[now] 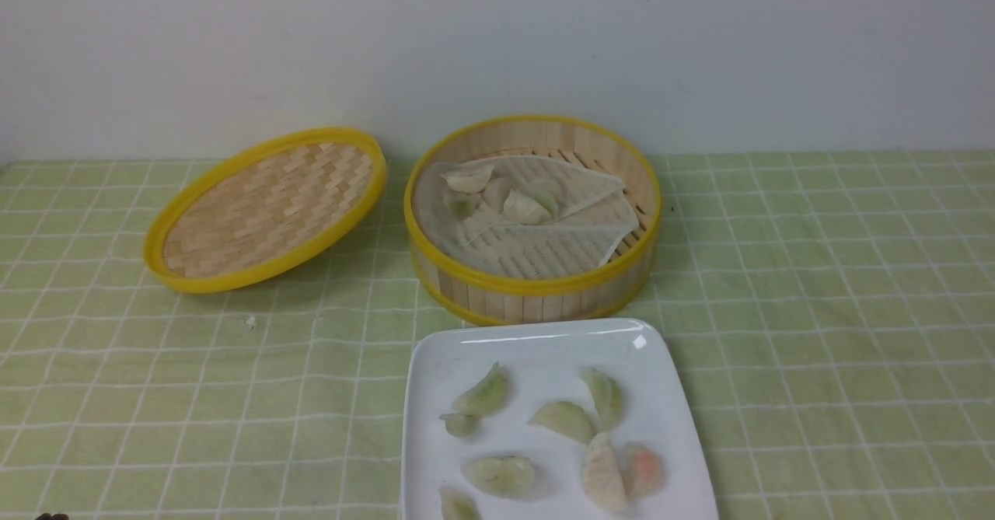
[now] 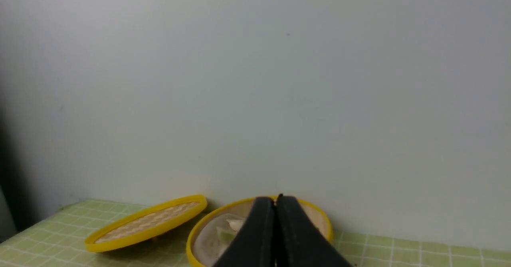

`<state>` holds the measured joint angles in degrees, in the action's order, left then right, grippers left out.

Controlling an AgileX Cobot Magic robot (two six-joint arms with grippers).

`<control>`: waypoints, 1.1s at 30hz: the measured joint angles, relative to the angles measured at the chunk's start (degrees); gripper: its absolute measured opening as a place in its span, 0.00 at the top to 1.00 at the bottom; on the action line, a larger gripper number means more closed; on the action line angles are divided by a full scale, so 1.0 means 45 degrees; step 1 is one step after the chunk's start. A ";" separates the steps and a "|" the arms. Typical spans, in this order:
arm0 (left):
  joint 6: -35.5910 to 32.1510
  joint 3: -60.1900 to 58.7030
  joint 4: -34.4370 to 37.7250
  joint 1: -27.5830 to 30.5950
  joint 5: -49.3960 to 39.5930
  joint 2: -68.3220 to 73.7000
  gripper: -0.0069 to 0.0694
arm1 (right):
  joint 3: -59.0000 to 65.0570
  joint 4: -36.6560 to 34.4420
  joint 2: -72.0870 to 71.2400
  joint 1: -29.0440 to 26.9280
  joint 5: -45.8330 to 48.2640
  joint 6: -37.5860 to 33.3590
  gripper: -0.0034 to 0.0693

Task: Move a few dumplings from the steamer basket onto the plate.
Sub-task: Use the right arm to put the dumpling into the plate

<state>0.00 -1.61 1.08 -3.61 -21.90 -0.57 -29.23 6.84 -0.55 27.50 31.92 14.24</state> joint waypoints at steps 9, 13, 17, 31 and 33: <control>0.0000 0.0000 0.0000 0.0000 -0.0004 0.0000 0.92 | 0.0082 -0.2538 -0.0014 -0.0024 -0.0447 -0.2928 0.97; 0.0000 0.0000 0.0000 0.0000 -0.0004 0.0000 0.92 | 0.0807 -0.2524 -0.0104 -0.1215 -0.0668 -0.3047 0.97; 0.0000 0.0000 0.0000 0.0000 -0.0004 0.0000 0.92 | 0.2279 -0.2154 -0.0104 -0.3442 -0.0715 -0.3087 0.97; -0.0135 0.0000 0.0000 0.0000 -0.0024 0.0000 0.92 | 0.6768 -0.1520 -0.0086 -0.5868 -0.2229 -0.3098 0.97; -0.0269 0.0000 0.0000 0.0000 -0.0024 0.0000 0.92 | 0.6768 -0.1520 -0.0086 -0.5868 -0.2234 -0.3098 0.97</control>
<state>-1.21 -1.61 1.08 -3.61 -22.01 -0.57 1.22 0.00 -0.94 1.09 21.87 0.30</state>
